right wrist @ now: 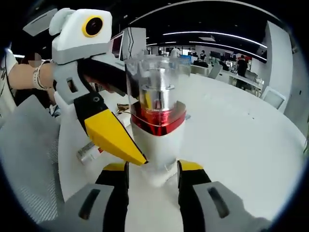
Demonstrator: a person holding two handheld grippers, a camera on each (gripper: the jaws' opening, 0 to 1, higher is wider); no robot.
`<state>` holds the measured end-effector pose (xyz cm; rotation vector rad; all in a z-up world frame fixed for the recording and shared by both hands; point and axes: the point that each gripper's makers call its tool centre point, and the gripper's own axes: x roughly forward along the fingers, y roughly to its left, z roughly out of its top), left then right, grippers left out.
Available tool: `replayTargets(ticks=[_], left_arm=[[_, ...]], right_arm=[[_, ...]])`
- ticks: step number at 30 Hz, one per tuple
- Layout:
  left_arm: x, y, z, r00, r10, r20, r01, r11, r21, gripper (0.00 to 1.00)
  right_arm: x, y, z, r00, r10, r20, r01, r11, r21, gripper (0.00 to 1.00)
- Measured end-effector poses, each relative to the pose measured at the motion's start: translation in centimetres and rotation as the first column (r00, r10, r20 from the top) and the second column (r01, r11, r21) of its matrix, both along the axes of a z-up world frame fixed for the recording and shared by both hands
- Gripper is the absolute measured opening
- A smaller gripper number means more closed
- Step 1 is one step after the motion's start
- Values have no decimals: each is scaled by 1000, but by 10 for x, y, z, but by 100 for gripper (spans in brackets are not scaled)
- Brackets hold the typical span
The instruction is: Arrange the skincare products in the storage area until every visible bottle or jar stands upright without overlapping.
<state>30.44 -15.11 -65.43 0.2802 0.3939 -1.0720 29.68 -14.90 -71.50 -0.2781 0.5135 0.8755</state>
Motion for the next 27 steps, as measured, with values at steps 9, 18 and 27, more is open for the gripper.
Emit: replayTargets(ticks=[9,18,27], left_arm=[[-4,30,8,999,39,-6,-39,999,15,59],[-12,62,28,995,95,35,-95,995,-4,71],[-25,92,31,992,116,44,-118,993,31,84]], right_arm=[[-4,-4,7,1000,5,20,-4,1000,-29,49],[-14,-5,20,1000,1,12,0,999,-39,62],[-28,1,38,1000,-10,17,10,999,-33,73]])
